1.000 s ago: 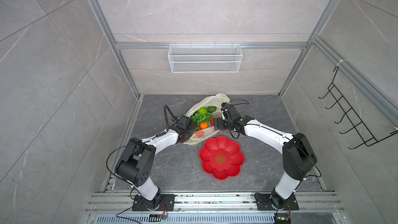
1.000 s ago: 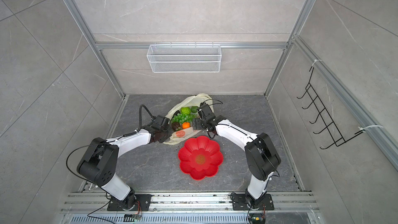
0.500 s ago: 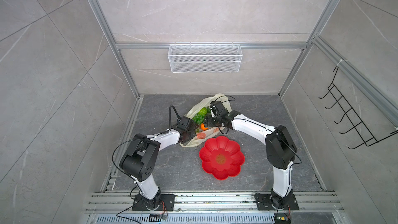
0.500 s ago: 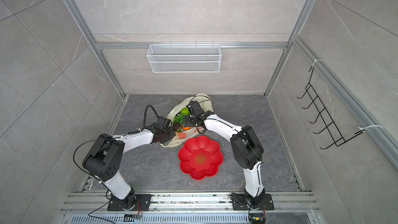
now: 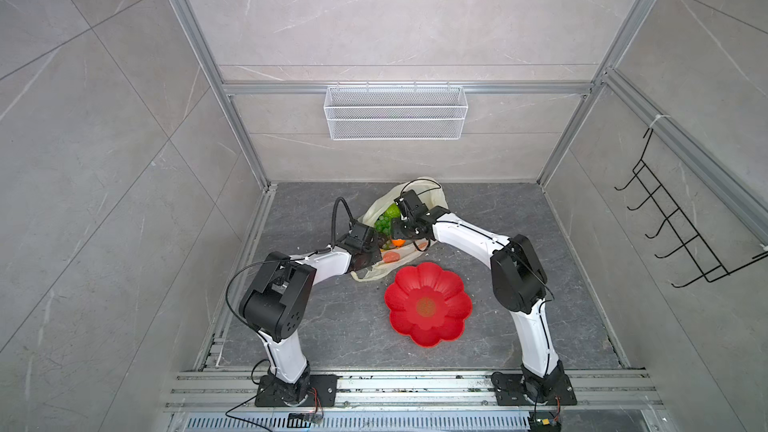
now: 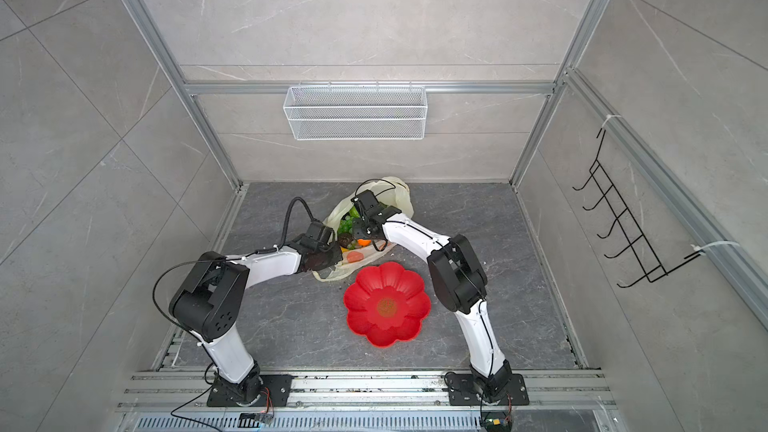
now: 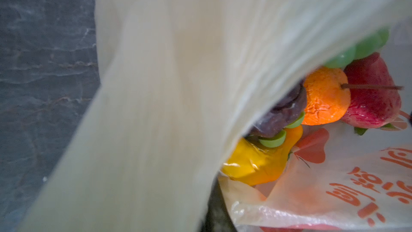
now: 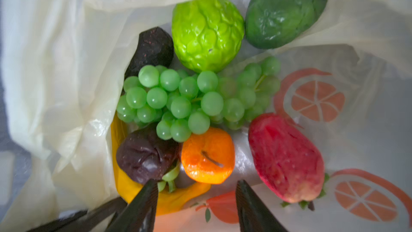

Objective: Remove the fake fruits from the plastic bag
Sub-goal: 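Grasp the red strawberry inside the bag with the right gripper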

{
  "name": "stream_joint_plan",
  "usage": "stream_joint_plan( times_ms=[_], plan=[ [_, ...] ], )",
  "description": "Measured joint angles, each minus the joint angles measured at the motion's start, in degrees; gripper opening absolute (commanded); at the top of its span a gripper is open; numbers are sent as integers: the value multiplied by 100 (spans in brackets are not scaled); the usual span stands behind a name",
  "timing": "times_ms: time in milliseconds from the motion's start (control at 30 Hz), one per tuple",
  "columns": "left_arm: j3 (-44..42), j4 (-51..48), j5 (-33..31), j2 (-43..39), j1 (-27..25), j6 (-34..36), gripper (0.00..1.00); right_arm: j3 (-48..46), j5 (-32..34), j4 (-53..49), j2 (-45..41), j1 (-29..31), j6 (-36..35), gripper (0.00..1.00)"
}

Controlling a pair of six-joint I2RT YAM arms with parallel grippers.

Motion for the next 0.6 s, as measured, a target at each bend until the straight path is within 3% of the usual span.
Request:
stream_joint_plan(
  times_ms=[333, 600],
  plan=[
    [0, 116, 15, 0, 0, 256, 4, 107, 52, -179, 59, -450, 13, 54],
    [-15, 125, 26, 0, 0, 284, 4, 109, 125, -348, 181, -590, -201, 62]
  ],
)
